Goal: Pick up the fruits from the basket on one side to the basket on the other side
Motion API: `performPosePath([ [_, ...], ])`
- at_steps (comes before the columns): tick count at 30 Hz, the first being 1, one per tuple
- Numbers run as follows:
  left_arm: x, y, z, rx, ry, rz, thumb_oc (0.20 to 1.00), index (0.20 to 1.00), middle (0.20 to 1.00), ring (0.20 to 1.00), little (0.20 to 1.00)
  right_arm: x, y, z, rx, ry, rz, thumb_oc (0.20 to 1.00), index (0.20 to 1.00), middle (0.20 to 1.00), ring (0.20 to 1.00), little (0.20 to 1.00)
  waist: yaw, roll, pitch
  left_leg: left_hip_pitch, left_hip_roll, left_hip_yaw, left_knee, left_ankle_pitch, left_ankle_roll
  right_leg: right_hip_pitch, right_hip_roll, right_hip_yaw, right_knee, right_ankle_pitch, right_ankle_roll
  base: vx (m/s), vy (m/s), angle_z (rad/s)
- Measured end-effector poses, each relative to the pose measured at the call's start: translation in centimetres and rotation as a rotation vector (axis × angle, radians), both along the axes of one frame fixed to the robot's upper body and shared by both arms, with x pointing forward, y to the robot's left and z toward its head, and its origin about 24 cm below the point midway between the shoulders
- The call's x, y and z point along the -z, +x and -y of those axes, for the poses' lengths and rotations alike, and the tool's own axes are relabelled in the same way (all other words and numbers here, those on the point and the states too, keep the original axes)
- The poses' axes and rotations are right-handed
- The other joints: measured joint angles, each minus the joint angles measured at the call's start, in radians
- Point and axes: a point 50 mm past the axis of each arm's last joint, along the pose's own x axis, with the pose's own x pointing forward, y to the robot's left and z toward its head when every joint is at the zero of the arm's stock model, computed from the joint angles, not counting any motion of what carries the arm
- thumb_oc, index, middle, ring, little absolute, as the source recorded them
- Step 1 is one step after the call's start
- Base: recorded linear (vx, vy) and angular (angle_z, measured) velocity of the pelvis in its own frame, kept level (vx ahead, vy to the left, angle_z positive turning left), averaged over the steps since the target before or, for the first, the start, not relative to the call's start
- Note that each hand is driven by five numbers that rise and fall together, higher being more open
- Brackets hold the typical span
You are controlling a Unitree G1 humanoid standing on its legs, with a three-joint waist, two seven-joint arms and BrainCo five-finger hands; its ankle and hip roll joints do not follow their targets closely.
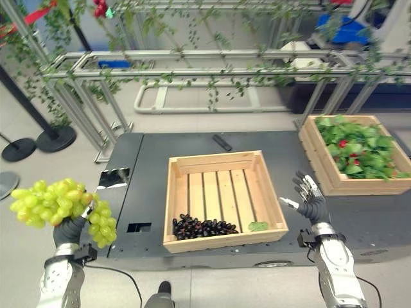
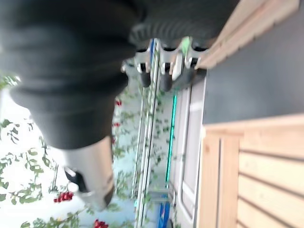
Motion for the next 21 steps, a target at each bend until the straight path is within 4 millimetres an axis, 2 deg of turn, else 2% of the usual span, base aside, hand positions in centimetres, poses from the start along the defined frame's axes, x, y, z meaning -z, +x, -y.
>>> performPosePath([
  [1, 0.5, -0.3, 0.1, 0.003, -0.005, -0.023, 0.2, 0.2, 0.2, 0.2, 0.2, 0.0, -0.1, 0.1, 0.003, -0.001, -0.005, 1.0, 1.0, 1.0, 1.0, 1.0, -0.008, 0.015, 0.001, 0.0, 0.008, -0.009, -0.009, 0.01, 0.007, -0.001, 0.021, -0.016, 0.014, -0.004, -0.006, -0.23, -0.317, 0.44],
  [2, 0.9, -0.3, 0.6, 0.016, -0.013, -0.038, 0.2, 0.2, 0.2, 0.2, 0.2, -0.1, -0.3, 0.5, -0.002, -0.028, -0.016, 1.0, 1.0, 1.0, 1.0, 1.0, -0.009, 0.04, 0.004, -0.001, 0.024, -0.012, -0.024, 0.038, -0.009, -0.021, 0.039, -0.024, 0.061, -0.016, -0.019, -0.26, -0.3, 0.33],
  [3, 1.1, -0.3, 0.8, 0.017, -0.022, -0.04, 0.2, 0.2, 0.2, 0.2, 0.2, -0.2, -0.4, 0.7, -0.001, -0.04, -0.019, 1.0, 1.0, 1.0, 1.0, 1.0, -0.011, 0.05, 0.011, -0.004, 0.027, -0.007, -0.035, 0.065, -0.023, -0.035, 0.043, -0.032, 0.094, -0.035, -0.028, -0.28, -0.288, 0.59],
  [4, 1.7, -0.3, 1.3, 0.019, -0.045, -0.059, 0.2, 0.2, 0.2, 0.2, 0.2, -0.1, -0.8, 1.1, 0.012, -0.048, -0.027, 1.0, 1.0, 1.0, 1.0, 1.0, -0.019, 0.071, 0.019, -0.008, 0.028, 0.001, -0.054, 0.113, -0.026, -0.04, 0.054, -0.06, 0.13, -0.052, -0.042, -0.31, -0.238, 0.84],
  [5, 2.1, -0.1, 1.7, 0.034, -0.054, -0.072, 0.2, 0.2, 0.2, 0.2, 0.2, 0.1, -1.3, 1.5, 0.032, -0.052, -0.039, 1.0, 1.0, 1.0, 1.0, 1.0, -0.028, 0.08, 0.03, -0.014, 0.027, 0.013, -0.071, 0.177, -0.03, -0.041, 0.06, -0.075, 0.153, -0.067, -0.07, -0.3, -0.206, 0.82],
  [6, 2.3, -0.4, 1.7, 0.034, -0.046, -0.086, 0.2, 0.2, 0.2, 0.2, 0.2, 0.2, -1.4, 1.5, 0.033, -0.053, -0.043, 1.0, 1.0, 1.0, 1.0, 1.0, -0.019, 0.068, 0.037, -0.021, 0.02, 0.026, -0.096, 0.234, -0.023, -0.058, 0.056, -0.066, 0.171, -0.07, -0.085, -0.41, -0.241, 0.59],
  [7, 2.7, -0.8, 1.5, 0.03, -0.035, -0.109, 0.2, 0.2, 0.2, 0.2, 0.2, 0.5, -1.6, 1.3, 0.044, -0.04, -0.045, 1.0, 1.0, 1.0, 1.0, 1.0, -0.018, 0.046, 0.039, -0.036, -0.012, 0.022, -0.089, 0.271, -0.042, -0.081, 0.02, -0.079, 0.172, -0.065, -0.115, -0.31, -0.177, 0.22],
  [8, 2.9, -1.0, 1.4, 0.026, -0.035, -0.124, 0.2, 0.2, 0.2, 0.2, 0.2, 0.8, -1.8, 1.2, 0.049, -0.029, -0.051, 1.0, 1.0, 1.0, 1.0, 1.0, -0.008, 0.028, 0.034, -0.043, -0.054, 0.029, -0.029, 0.213, -0.043, -0.094, -0.002, -0.097, 0.169, -0.044, -0.133, -0.32, -0.15, 0.24],
  [9, 3.2, -1.4, 1.2, 0.027, -0.027, -0.143, 0.2, 0.2, 0.2, 0.2, 0.2, 1.0, -2.1, 1.1, 0.053, -0.016, -0.056, 1.0, 1.0, 1.0, 1.0, 1.0, -0.013, 0.004, 0.035, -0.069, -0.116, 0.024, 0.15, 0.046, 0.013, -0.086, -0.042, -0.123, 0.123, -0.007, -0.104, -0.18, -0.068, 0.2],
  [10, 3.2, -1.5, 1.2, 0.034, -0.021, -0.146, 0.2, 0.2, 0.2, 0.2, 0.2, 1.2, -2.4, 1.0, 0.056, -0.014, -0.062, 1.0, 1.0, 1.0, 1.0, 1.0, -0.016, -0.002, 0.033, -0.049, -0.143, 0.035, 0.179, -0.007, 0.014, -0.075, -0.046, -0.132, 0.084, 0.016, -0.105, -0.21, -0.077, 0.4],
  [11, 2.8, -1.3, 1.1, 0.042, -0.008, -0.132, 0.2, 0.2, 0.2, 0.2, 0.2, 1.2, -2.4, 0.9, 0.054, -0.01, -0.057, 1.0, 1.0, 1.0, 1.0, 1.0, -0.021, -0.01, 0.028, -0.015, -0.172, 0.044, 0.197, -0.074, 0.03, -0.069, -0.048, -0.152, 0.039, 0.05, -0.107, -0.11, -0.033, 0.38],
  [12, 2.6, -1.2, 1.0, 0.049, -0.002, -0.124, 0.2, 0.2, 0.2, 0.2, 0.2, 1.2, -2.4, 0.8, 0.058, 0.001, -0.051, 1.0, 1.0, 1.0, 1.0, 1.0, -0.032, -0.021, 0.031, -0.015, -0.187, 0.038, 0.222, -0.103, 0.039, -0.069, -0.049, -0.156, 0.029, 0.058, -0.109, -0.09, 0.005, 0.55],
  [14, 2.3, -0.7, 1.2, 0.075, 0.007, -0.109, 0.2, 0.2, 0.2, 0.2, 0.2, 1.3, -2.4, 0.5, 0.06, 0.018, -0.046, 1.0, 1.0, 1.0, 1.0, 1.0, -0.052, -0.039, 0.021, 0.026, -0.21, 0.024, 0.177, -0.116, 0.047, -0.088, -0.047, -0.154, 0.015, 0.065, -0.109, -0.09, 0.053, 0.35],
  [15, 2.4, -1.0, 1.2, 0.079, 0.007, -0.116, 0.2, 0.2, 0.2, 0.2, 0.2, 1.5, -2.2, 0.3, 0.062, 0.036, -0.04, 1.0, 1.0, 1.0, 1.0, 1.0, -0.061, -0.059, 0.024, 0.036, -0.222, -0.016, 0.244, -0.175, 0.051, -0.08, -0.054, -0.155, 0.006, 0.086, -0.111, -0.09, 0.15, 0.0],
  [16, 2.6, -1.3, 1.0, 0.081, 0.011, -0.129, 0.2, 0.2, 0.2, 0.2, 0.2, 1.7, -2.3, -0.1, 0.063, 0.057, -0.037, 1.0, 1.0, 1.0, 1.0, 1.0, -0.064, -0.06, 0.009, 0.072, -0.223, -0.025, 0.233, -0.2, 0.047, -0.067, -0.051, -0.168, -0.019, 0.106, -0.093, -0.06, 0.125, 0.02],
  [17, 2.5, -1.4, 1.0, 0.084, 0.014, -0.13, 0.2, 0.2, 0.2, 0.2, 0.2, 1.7, -2.3, -0.1, 0.061, 0.06, -0.038, 1.0, 1.0, 1.0, 1.0, 1.0, -0.069, -0.055, 0.003, 0.085, -0.219, -0.025, 0.194, -0.205, 0.041, -0.061, -0.047, -0.167, -0.02, 0.105, -0.09, -0.09, 0.161, 0.29],
  [19, 1.7, -0.6, 1.3, 0.12, 0.045, -0.099, 0.2, 0.2, 0.2, 0.2, 0.2, 1.5, -2.5, 0.5, 0.082, 0.052, -0.031, 1.0, 1.0, 1.0, 1.0, 1.0, -0.114, -0.027, -0.013, 0.139, -0.194, -0.009, 0.011, -0.233, 0.044, -0.064, -0.023, -0.199, -0.031, 0.124, -0.065, -0.1, 0.179, 0.63],
  [21, 1.1, 0.3, 1.6, 0.149, 0.064, -0.078, 0.2, 0.2, 0.2, 0.2, 0.2, 1.8, -2.7, 0.6, 0.094, 0.056, -0.038, 1.0, 1.0, 1.0, 1.0, 1.0, -0.114, -0.045, -0.014, 0.136, -0.213, 0.001, -0.052, -0.188, 0.06, -0.077, -0.046, -0.197, -0.047, 0.14, -0.052, -0.08, 0.151, 0.55],
])
